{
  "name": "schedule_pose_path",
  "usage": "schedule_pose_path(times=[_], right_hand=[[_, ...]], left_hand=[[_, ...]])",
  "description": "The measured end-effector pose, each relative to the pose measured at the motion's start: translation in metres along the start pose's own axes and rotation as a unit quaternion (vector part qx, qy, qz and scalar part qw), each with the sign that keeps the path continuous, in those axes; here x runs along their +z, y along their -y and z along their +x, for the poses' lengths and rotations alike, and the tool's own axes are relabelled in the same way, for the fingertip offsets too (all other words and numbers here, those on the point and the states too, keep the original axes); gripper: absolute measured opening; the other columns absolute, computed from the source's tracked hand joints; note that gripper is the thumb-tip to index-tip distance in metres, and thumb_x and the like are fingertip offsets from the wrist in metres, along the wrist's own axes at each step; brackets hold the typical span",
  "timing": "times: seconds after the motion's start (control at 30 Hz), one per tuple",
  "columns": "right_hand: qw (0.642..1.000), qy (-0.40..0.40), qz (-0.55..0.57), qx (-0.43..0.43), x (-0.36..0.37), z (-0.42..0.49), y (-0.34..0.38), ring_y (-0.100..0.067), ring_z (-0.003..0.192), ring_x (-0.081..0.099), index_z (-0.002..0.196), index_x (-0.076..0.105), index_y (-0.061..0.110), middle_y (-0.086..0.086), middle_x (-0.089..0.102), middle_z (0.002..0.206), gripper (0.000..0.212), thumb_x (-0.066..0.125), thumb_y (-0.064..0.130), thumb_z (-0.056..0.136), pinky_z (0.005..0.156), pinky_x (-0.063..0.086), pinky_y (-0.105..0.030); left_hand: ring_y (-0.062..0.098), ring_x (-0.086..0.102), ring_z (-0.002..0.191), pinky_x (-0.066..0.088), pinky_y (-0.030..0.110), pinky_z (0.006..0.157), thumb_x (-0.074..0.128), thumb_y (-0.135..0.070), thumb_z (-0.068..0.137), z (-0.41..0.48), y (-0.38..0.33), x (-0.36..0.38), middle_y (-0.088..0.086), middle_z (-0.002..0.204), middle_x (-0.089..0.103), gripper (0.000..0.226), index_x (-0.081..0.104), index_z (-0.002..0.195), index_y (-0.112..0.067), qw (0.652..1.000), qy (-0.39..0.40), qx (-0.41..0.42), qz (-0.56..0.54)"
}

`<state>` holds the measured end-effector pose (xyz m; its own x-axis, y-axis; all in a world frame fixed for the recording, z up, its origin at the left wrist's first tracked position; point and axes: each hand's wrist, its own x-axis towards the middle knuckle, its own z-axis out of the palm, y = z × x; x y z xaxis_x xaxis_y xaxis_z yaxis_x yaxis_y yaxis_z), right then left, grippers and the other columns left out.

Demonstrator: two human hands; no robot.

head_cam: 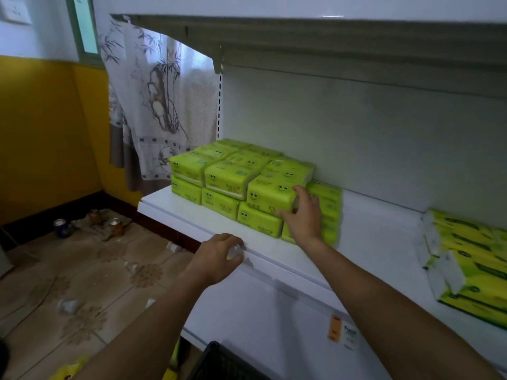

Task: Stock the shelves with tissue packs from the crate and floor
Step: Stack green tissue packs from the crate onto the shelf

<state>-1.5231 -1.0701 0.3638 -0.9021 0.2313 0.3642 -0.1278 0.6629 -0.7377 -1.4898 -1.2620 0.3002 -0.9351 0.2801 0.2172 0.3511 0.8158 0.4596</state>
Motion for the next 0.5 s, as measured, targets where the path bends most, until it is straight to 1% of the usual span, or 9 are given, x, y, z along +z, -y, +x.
schedule_pose_path(times=[0.03, 0.1, 0.2, 0.27, 0.33, 0.4, 0.43, 0.5], right_hand=[[1.000, 0.001, 0.011, -0.009, 0.003, 0.000, 0.000, -0.024, 0.100, 0.052, 0.135, 0.044, 0.022, -0.012, 0.045, 0.123, 0.066, 0.075, 0.020, 0.077, 0.087, 0.041, -0.026], [0.999, 0.004, 0.034, -0.019, 0.006, -0.002, -0.002, -0.027, 0.104, 0.055, 0.135, 0.044, 0.022, -0.011, 0.049, 0.123, 0.061, 0.070, 0.017, 0.081, 0.090, 0.047, -0.034], [0.998, 0.007, 0.061, -0.013, 0.006, -0.005, -0.005, -0.024, 0.102, 0.059, 0.135, 0.044, 0.021, -0.011, 0.056, 0.121, 0.058, 0.064, 0.010, 0.082, 0.088, 0.051, -0.036], [0.998, 0.009, 0.065, -0.018, 0.004, -0.009, -0.006, -0.024, 0.105, 0.059, 0.135, 0.044, 0.019, -0.012, 0.057, 0.122, 0.059, 0.063, 0.006, 0.081, 0.090, 0.051, -0.039], [0.999, 0.009, 0.026, -0.035, 0.002, -0.015, -0.006, -0.025, 0.111, 0.054, 0.135, 0.042, 0.017, -0.010, 0.053, 0.126, 0.058, 0.061, 0.006, 0.081, 0.093, 0.048, -0.039], [0.998, -0.003, -0.024, -0.050, 0.001, -0.027, -0.003, -0.027, 0.113, 0.050, 0.135, 0.042, 0.016, -0.011, 0.049, 0.127, 0.057, 0.060, 0.008, 0.082, 0.092, 0.045, -0.036], [0.997, -0.012, -0.040, -0.058, 0.001, -0.034, -0.002, -0.028, 0.113, 0.050, 0.135, 0.042, 0.016, -0.011, 0.048, 0.126, 0.056, 0.059, 0.008, 0.082, 0.091, 0.044, -0.036], [0.995, -0.010, -0.061, -0.079, 0.002, -0.052, -0.001, -0.029, 0.113, 0.050, 0.134, 0.045, 0.014, -0.011, 0.048, 0.126, 0.054, 0.058, 0.009, 0.081, 0.092, 0.045, -0.038]], left_hand=[[0.014, 0.047, 0.118, 0.038, 0.026, 0.093, 0.018, -0.063, 0.062, 0.000, 0.002, 0.001, -0.006, 0.126, 0.055, 0.079, 0.058, 0.118, -0.023, 1.000, -0.004, 0.001, -0.002], [0.013, 0.046, 0.119, 0.038, 0.026, 0.093, 0.021, -0.062, 0.065, -0.001, 0.002, 0.002, -0.006, 0.127, 0.054, 0.076, 0.057, 0.119, -0.024, 1.000, -0.008, 0.001, -0.005], [0.013, 0.046, 0.119, 0.038, 0.026, 0.092, 0.021, -0.061, 0.065, -0.002, 0.000, 0.001, -0.006, 0.128, 0.053, 0.076, 0.057, 0.120, -0.024, 1.000, -0.009, 0.005, -0.006], [0.013, 0.045, 0.121, 0.037, 0.026, 0.093, 0.029, -0.054, 0.071, -0.003, -0.002, 0.000, -0.005, 0.130, 0.051, 0.066, 0.056, 0.122, -0.023, 1.000, -0.010, 0.008, -0.001], [0.014, 0.043, 0.123, 0.036, 0.024, 0.094, 0.036, -0.045, 0.077, -0.007, -0.004, 0.002, -0.005, 0.134, 0.048, 0.056, 0.054, 0.125, -0.023, 1.000, -0.002, 0.012, 0.006], [0.015, 0.041, 0.125, 0.035, 0.024, 0.094, 0.041, -0.041, 0.085, -0.013, -0.004, 0.004, -0.004, 0.136, 0.046, 0.047, 0.051, 0.128, -0.024, 1.000, -0.006, 0.015, 0.020], [0.016, 0.041, 0.125, 0.035, 0.024, 0.094, 0.039, -0.042, 0.085, -0.018, -0.004, 0.005, -0.003, 0.137, 0.046, 0.048, 0.050, 0.129, -0.024, 1.000, -0.007, 0.013, 0.026], [0.017, 0.041, 0.125, 0.035, 0.024, 0.094, 0.030, -0.046, 0.078, -0.030, -0.005, 0.005, -0.003, 0.137, 0.046, 0.060, 0.048, 0.131, -0.026, 1.000, -0.007, 0.004, 0.031]])
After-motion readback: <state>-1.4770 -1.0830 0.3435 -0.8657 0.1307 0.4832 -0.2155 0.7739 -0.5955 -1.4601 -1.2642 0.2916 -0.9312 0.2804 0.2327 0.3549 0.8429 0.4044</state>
